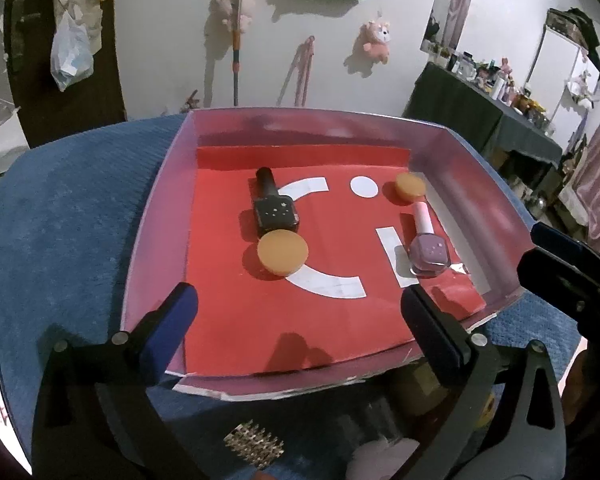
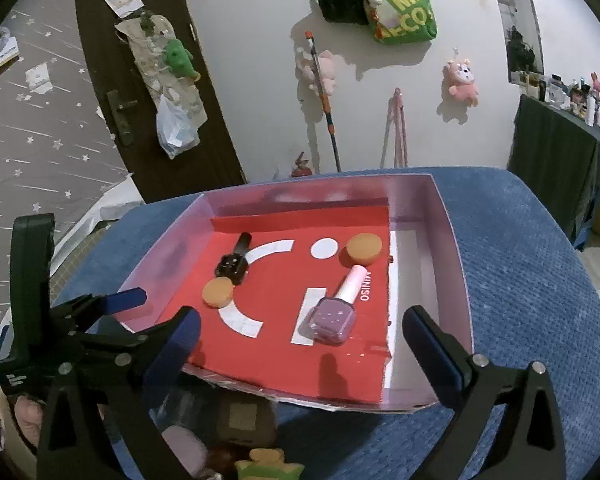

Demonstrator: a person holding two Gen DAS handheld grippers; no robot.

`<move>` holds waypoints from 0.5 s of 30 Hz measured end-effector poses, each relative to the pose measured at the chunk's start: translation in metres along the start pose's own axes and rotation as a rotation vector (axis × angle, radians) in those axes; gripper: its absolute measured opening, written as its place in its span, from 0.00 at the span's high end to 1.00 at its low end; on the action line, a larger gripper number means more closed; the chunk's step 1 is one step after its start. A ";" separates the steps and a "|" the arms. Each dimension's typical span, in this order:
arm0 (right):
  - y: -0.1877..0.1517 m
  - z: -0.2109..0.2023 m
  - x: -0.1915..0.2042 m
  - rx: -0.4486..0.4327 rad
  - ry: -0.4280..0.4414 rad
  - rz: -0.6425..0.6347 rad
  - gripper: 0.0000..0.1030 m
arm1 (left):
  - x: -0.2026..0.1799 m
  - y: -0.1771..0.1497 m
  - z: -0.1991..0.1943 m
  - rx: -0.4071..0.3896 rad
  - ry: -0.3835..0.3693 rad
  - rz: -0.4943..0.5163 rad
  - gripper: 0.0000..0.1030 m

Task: Organize rigid objects
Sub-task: 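Open both grippers and withdraw both tools from the tray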

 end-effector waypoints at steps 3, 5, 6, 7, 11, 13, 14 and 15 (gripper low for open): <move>0.000 -0.006 0.003 -0.019 0.003 -0.005 0.00 | -0.001 -0.002 -0.006 -0.016 0.002 0.010 0.00; 0.000 -0.010 0.005 -0.032 0.010 -0.003 0.00 | -0.002 -0.003 -0.009 -0.026 0.001 0.010 0.00; 0.000 -0.012 0.006 -0.036 0.013 -0.002 0.00 | -0.001 -0.004 -0.011 -0.030 -0.003 0.008 0.00; 0.000 -0.014 0.007 -0.042 0.016 -0.003 0.00 | -0.002 -0.004 -0.012 -0.033 -0.008 0.007 0.00; -0.002 -0.023 0.009 -0.080 0.021 -0.007 0.00 | -0.002 -0.007 -0.018 -0.051 -0.018 0.006 0.00; -0.002 -0.029 0.010 -0.102 0.020 -0.009 0.00 | -0.003 -0.009 -0.022 -0.061 -0.017 0.009 0.00; -0.002 -0.031 0.011 -0.110 0.018 -0.010 0.00 | -0.004 -0.009 -0.024 -0.065 -0.016 0.011 0.00; -0.002 -0.033 0.012 -0.117 0.015 -0.012 0.00 | -0.004 -0.010 -0.025 -0.069 -0.013 0.014 0.00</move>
Point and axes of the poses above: each gripper's, at about its wrist camera, not at the fingertips, and z roughly the way its jaws point, x to its left, y to its top, the point moved 5 cm from there along z, roughly the way its jaws point, and after that the axes turned 12 degrees about -y, right-handed, at the moved point
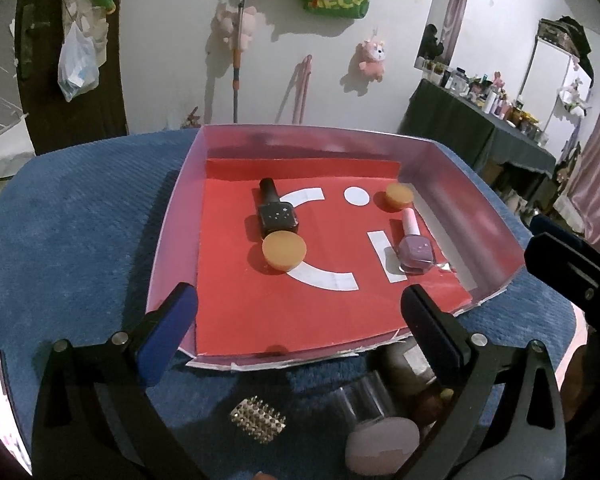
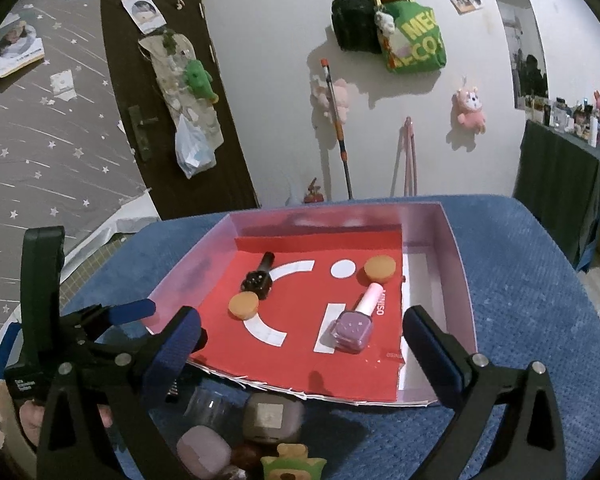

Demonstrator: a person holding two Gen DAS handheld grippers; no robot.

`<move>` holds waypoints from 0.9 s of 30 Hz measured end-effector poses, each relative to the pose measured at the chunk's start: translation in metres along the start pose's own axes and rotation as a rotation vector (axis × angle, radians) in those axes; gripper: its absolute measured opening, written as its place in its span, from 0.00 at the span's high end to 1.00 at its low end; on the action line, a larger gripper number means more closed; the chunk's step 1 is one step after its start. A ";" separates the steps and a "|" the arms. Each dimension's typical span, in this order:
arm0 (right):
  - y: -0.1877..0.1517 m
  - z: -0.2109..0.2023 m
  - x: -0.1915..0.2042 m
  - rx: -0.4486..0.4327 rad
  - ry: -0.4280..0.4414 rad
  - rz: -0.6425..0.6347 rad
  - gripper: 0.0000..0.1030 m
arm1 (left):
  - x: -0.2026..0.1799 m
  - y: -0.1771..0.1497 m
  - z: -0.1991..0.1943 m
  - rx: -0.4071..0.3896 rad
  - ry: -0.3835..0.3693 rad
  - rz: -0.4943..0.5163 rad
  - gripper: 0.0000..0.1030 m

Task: Organize rigid objects
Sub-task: 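Open both grippers and withdraw both tools from the tray, then move both tools down toward the remaining items beside the tray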

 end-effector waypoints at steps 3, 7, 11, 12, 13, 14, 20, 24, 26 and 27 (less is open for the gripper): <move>0.000 -0.006 0.003 -0.019 -0.006 -0.012 0.00 | -0.003 -0.001 -0.007 -0.020 0.011 0.016 0.00; -0.002 -0.012 0.008 -0.034 -0.009 -0.031 0.00 | -0.008 -0.002 -0.015 -0.038 0.007 0.027 0.00; -0.006 -0.019 0.011 -0.042 -0.002 -0.035 0.00 | -0.012 -0.004 -0.022 -0.045 0.005 0.034 0.00; -0.008 -0.020 0.012 -0.042 0.002 -0.037 0.00 | -0.013 -0.006 -0.024 -0.047 0.007 0.034 0.00; -0.009 -0.022 0.013 -0.042 0.004 -0.040 0.00 | -0.013 -0.006 -0.024 -0.047 0.007 0.034 0.00; -0.011 -0.024 0.014 -0.044 0.006 -0.044 0.00 | -0.013 -0.007 -0.025 -0.048 0.007 0.033 0.00; -0.019 -0.035 0.018 -0.056 0.007 -0.049 0.00 | -0.015 -0.017 -0.031 -0.045 0.002 0.025 0.00; -0.025 -0.039 0.018 -0.059 0.006 -0.045 0.00 | -0.018 -0.025 -0.035 -0.044 0.003 0.031 0.00; -0.028 -0.040 0.019 -0.057 0.006 -0.047 0.00 | -0.019 -0.029 -0.037 -0.046 0.003 0.031 0.00; -0.030 -0.041 0.019 -0.057 0.005 -0.047 0.00 | -0.018 -0.029 -0.037 -0.046 0.003 0.031 0.00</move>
Point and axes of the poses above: each gripper's, at about its wrist camera, not at the fingertips, and z roughly the way its jaws point, x to its left, y to its top, the point moved 5 cm from there along z, roughly the way its jaws point, and after that the axes turned 12 degrees about -y, right-handed, at the moved point
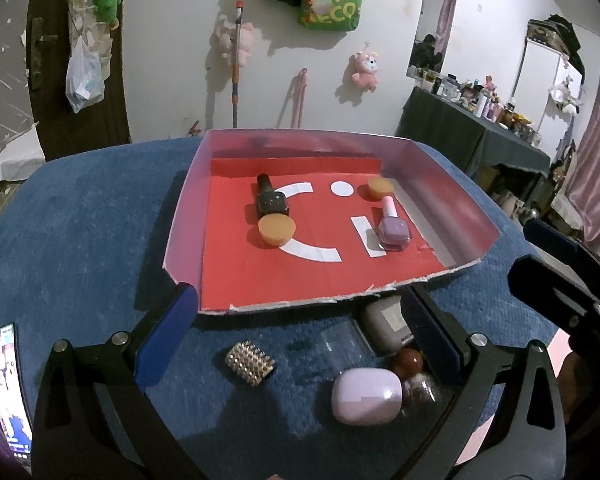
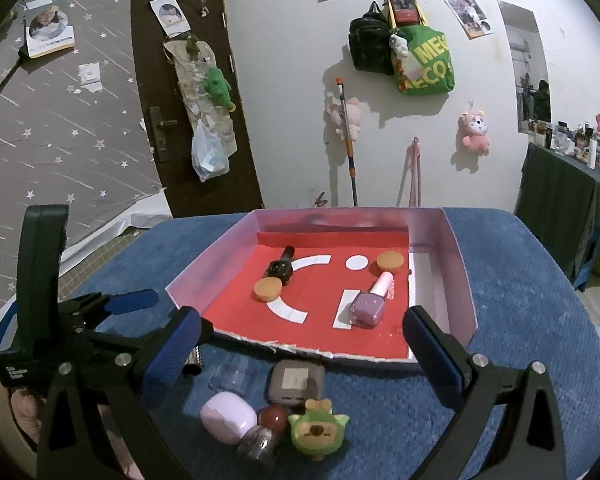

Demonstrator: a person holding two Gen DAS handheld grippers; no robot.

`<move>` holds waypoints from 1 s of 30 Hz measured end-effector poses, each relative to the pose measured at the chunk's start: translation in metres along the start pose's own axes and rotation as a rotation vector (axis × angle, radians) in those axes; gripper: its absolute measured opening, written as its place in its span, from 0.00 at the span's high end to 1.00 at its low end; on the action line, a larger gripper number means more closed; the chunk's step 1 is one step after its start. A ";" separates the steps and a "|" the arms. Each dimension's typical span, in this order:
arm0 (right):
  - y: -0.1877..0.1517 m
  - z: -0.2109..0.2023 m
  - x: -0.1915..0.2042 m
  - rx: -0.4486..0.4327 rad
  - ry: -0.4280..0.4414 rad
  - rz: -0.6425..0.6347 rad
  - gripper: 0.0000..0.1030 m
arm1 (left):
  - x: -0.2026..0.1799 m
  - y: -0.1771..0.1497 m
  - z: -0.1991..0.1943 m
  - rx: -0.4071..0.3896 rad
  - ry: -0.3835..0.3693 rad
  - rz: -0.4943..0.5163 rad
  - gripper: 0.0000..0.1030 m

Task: Organize rigid objects
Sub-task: 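Move both tools down toward the remaining items beside the tray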

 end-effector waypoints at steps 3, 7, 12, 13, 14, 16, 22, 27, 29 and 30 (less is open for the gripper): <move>-0.004 -0.002 0.001 -0.001 -0.001 -0.001 0.00 | -0.001 -0.004 -0.002 -0.001 0.000 -0.003 0.00; -0.012 -0.007 0.001 -0.008 -0.008 0.000 0.00 | -0.003 -0.012 -0.005 0.003 -0.001 -0.006 0.00; -0.021 -0.012 -0.001 -0.010 -0.004 0.007 0.00 | -0.007 -0.023 -0.005 0.022 -0.002 0.000 0.00; -0.023 -0.013 -0.001 -0.010 -0.003 0.008 0.00 | -0.008 -0.024 -0.005 0.024 -0.003 0.001 0.00; -0.024 -0.013 -0.002 -0.009 -0.003 0.009 0.00 | -0.008 -0.026 -0.005 0.025 -0.005 0.001 0.00; -0.027 -0.014 -0.002 -0.004 -0.004 0.009 0.00 | -0.010 -0.029 -0.006 0.025 -0.009 0.002 0.00; -0.037 -0.016 -0.005 0.010 0.000 0.016 0.00 | -0.010 -0.033 -0.009 0.022 0.010 -0.002 0.00; -0.045 -0.015 -0.005 0.029 -0.004 0.016 0.00 | -0.007 -0.040 -0.009 0.037 -0.003 -0.027 0.00; -0.049 -0.013 -0.004 0.043 -0.001 0.014 0.00 | -0.006 -0.042 -0.008 0.046 -0.002 -0.029 0.00; -0.052 -0.013 -0.003 0.050 0.000 0.011 0.00 | -0.006 -0.043 -0.008 0.052 -0.001 -0.032 0.00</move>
Point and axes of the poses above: each gripper's, at about its wrist camera, not at the fingertips, and z roughly the way its jaws point, x to its left, y to its top, the point moved 5 cm from there along z, roughly the way its jaws point, and after that the axes turned 12 degrees about -y, right-handed, at the moved point
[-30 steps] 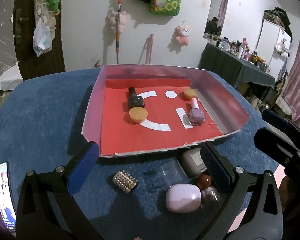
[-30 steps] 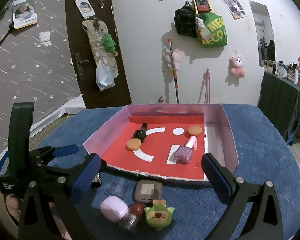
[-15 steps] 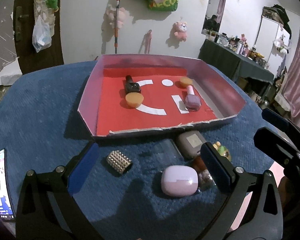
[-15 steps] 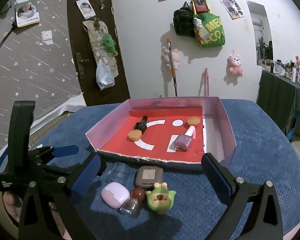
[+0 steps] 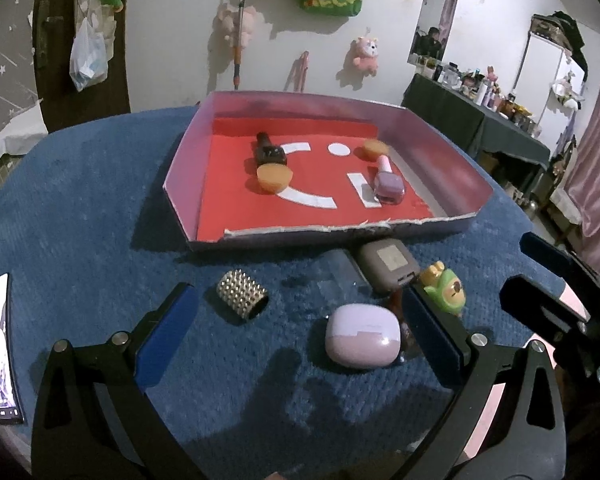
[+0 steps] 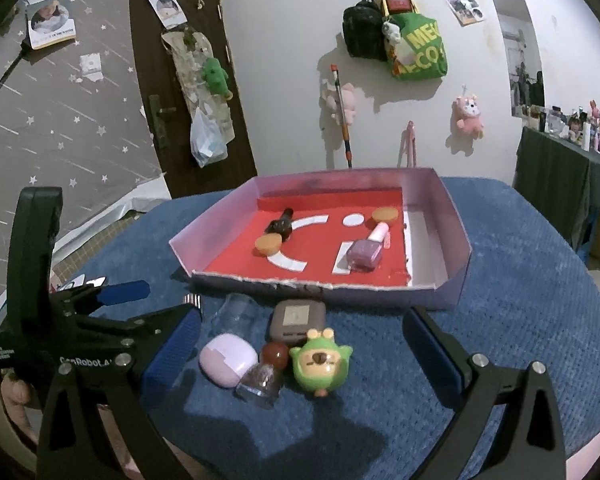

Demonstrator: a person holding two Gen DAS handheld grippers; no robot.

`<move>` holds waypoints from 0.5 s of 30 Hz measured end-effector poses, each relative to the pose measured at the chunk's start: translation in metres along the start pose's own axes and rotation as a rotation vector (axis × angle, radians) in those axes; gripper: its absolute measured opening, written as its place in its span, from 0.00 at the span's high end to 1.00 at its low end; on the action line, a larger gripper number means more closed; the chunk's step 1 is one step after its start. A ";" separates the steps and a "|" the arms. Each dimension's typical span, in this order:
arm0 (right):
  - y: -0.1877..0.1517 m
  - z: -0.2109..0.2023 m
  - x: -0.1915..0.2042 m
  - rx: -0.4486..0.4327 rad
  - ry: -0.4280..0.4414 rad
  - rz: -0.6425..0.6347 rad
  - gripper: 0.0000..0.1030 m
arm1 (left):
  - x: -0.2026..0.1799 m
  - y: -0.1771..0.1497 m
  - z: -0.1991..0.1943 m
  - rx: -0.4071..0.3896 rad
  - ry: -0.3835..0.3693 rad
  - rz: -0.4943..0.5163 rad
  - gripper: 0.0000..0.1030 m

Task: Organize rigid objects
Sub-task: 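Move both tools down toward the remaining items beside the tray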

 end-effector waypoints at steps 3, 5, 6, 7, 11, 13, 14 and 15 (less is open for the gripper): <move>-0.007 0.001 0.002 0.018 0.000 -0.010 0.00 | 0.000 -0.006 0.002 0.012 -0.014 -0.006 0.00; -0.012 0.002 0.003 0.030 -0.002 -0.015 0.00 | 0.000 -0.008 0.003 0.015 -0.015 -0.003 0.00; -0.014 0.004 0.003 0.037 -0.003 -0.017 0.00 | 0.000 -0.010 0.004 0.020 -0.014 -0.004 0.00; -0.017 0.005 0.003 0.046 -0.004 -0.019 0.00 | 0.001 -0.011 0.005 0.024 -0.015 -0.006 0.00; -0.025 0.009 0.002 0.069 -0.006 -0.024 0.00 | 0.003 -0.018 0.010 0.039 -0.026 -0.020 0.00; -0.028 0.011 0.002 0.078 -0.016 -0.026 0.00 | 0.004 -0.020 0.012 0.047 -0.026 -0.024 0.00; -0.030 0.013 0.002 0.084 -0.022 -0.026 0.00 | 0.004 -0.022 0.013 0.049 -0.025 -0.026 0.00; -0.030 0.014 0.001 0.090 -0.025 -0.026 0.00 | 0.005 -0.023 0.014 0.053 -0.027 -0.028 0.00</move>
Point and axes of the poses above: each gripper's, at about its wrist camera, not at the fingertips, and z roughly the way its jaws point, x to its left, y to its top, the point moved 5 cm from there along z, roughly the way its jaws point, and after that the axes turned 12 degrees about -y, right-handed, at the moved point
